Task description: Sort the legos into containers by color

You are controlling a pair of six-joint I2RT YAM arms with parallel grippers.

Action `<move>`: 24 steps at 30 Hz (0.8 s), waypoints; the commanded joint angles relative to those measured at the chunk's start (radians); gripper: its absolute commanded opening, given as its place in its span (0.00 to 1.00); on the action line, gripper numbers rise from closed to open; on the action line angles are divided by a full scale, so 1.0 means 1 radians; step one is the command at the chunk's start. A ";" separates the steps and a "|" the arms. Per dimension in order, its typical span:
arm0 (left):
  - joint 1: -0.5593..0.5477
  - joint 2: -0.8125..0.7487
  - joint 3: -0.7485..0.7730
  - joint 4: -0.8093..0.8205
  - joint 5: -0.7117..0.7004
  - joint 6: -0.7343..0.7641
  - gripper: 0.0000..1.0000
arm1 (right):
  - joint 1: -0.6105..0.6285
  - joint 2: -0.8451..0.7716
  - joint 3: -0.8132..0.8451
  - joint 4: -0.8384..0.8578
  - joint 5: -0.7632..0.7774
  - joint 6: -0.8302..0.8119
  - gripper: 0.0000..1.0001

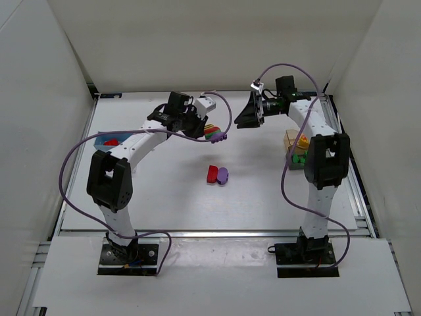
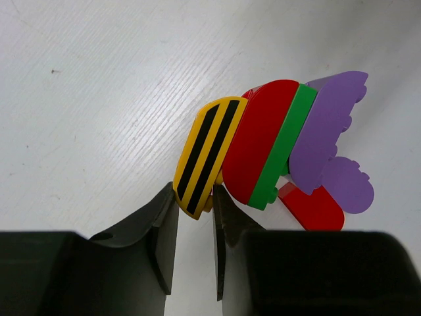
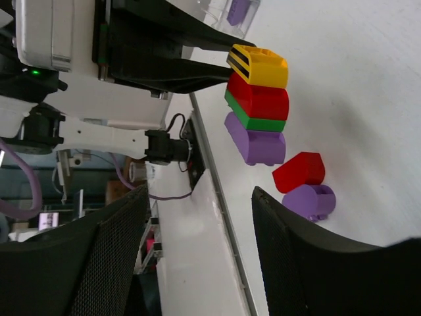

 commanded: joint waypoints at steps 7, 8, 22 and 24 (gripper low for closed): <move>0.001 -0.084 0.001 0.045 -0.017 -0.030 0.10 | 0.051 0.078 0.084 0.022 -0.045 0.019 0.69; 0.002 -0.084 0.002 0.044 -0.016 -0.030 0.10 | 0.054 0.082 0.084 0.019 -0.040 0.014 0.69; 0.001 -0.078 0.056 0.033 0.010 -0.022 0.10 | 0.081 0.155 0.144 -0.003 -0.011 -0.023 0.70; 0.001 -0.076 0.062 0.033 0.013 -0.022 0.10 | 0.087 0.161 0.147 -0.006 -0.011 -0.026 0.70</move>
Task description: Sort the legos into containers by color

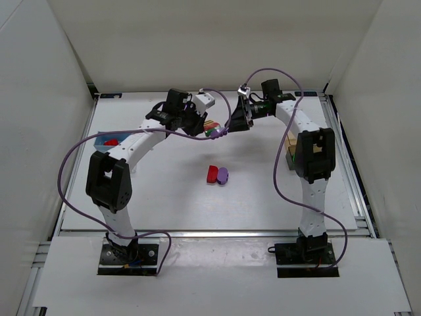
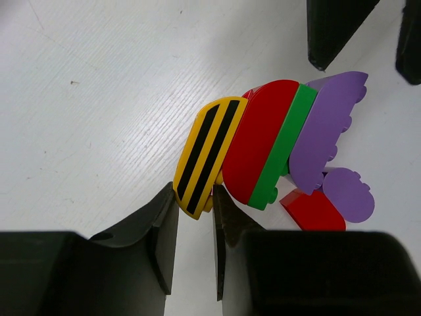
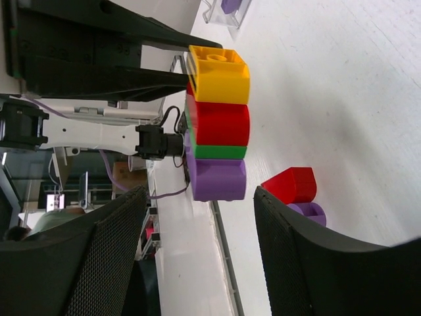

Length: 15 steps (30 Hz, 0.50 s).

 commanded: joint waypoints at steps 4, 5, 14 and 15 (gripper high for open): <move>0.001 -0.059 0.063 0.019 0.033 -0.012 0.10 | 0.021 0.023 0.046 -0.012 -0.004 -0.024 0.70; -0.001 -0.055 0.070 0.019 0.036 -0.015 0.10 | 0.023 0.028 0.045 -0.010 -0.006 -0.021 0.70; 0.001 -0.049 0.073 0.019 0.045 -0.015 0.10 | 0.048 0.040 0.066 0.034 -0.030 0.015 0.57; -0.001 -0.046 0.073 0.019 0.045 -0.018 0.10 | 0.051 0.041 0.066 0.039 -0.036 0.022 0.54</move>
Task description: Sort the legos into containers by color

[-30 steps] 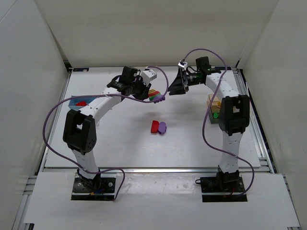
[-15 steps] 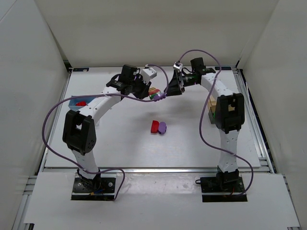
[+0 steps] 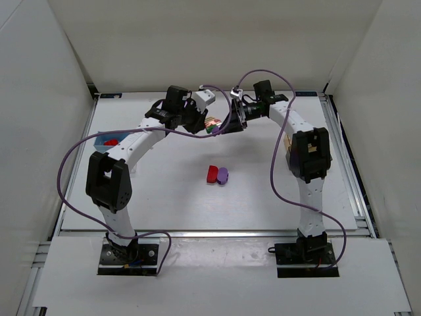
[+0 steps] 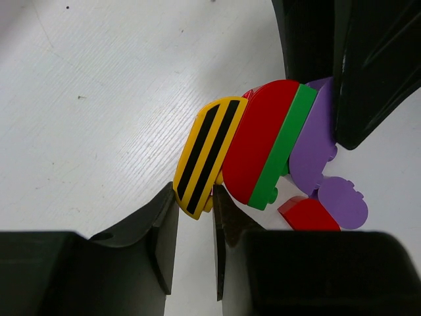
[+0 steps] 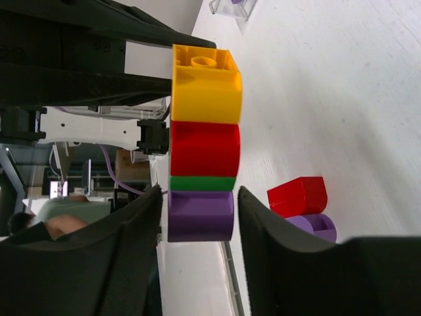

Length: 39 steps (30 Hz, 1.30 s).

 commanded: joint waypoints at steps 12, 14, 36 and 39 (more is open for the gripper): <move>0.007 -0.022 0.048 0.031 0.005 -0.038 0.10 | 0.033 -0.020 0.022 0.051 -0.086 -0.005 0.05; 0.020 -0.005 0.063 0.041 -0.010 -0.053 0.10 | 0.034 -0.034 0.002 0.014 -0.090 -0.041 0.02; 0.123 0.029 0.094 0.025 -0.056 -0.213 0.10 | -0.022 -0.123 -0.082 -0.197 -0.038 -0.301 0.00; 0.139 -0.003 0.071 0.002 -0.044 -0.204 0.10 | -0.044 -0.135 -0.082 -0.213 -0.002 -0.328 0.00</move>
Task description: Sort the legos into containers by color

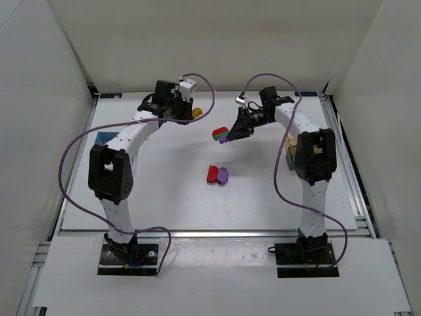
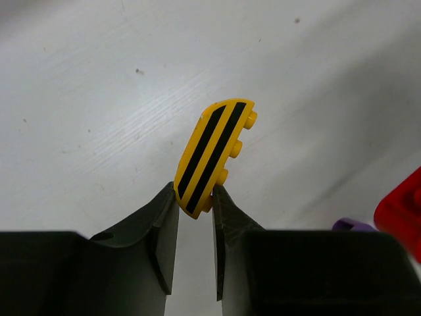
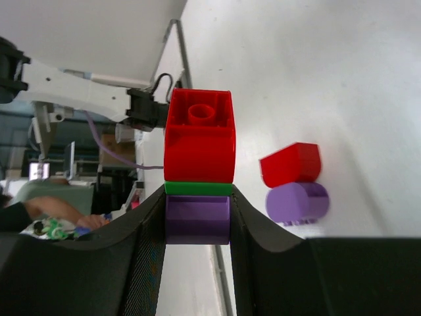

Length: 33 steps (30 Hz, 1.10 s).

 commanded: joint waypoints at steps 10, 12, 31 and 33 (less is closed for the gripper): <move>-0.005 -0.121 -0.019 -0.109 0.265 0.042 0.10 | -0.178 -0.245 -0.022 -0.101 0.211 -0.176 0.00; -0.040 -0.100 0.018 -0.128 0.309 0.055 0.10 | -0.230 -0.276 -0.034 -0.108 0.248 -0.199 0.00; -0.264 0.641 0.783 0.020 0.614 -0.309 0.10 | -0.648 -0.760 -0.353 -0.081 0.518 -0.171 0.00; -0.279 0.678 0.794 0.114 0.614 -0.389 0.10 | -0.680 -0.808 -0.375 -0.096 0.522 -0.182 0.00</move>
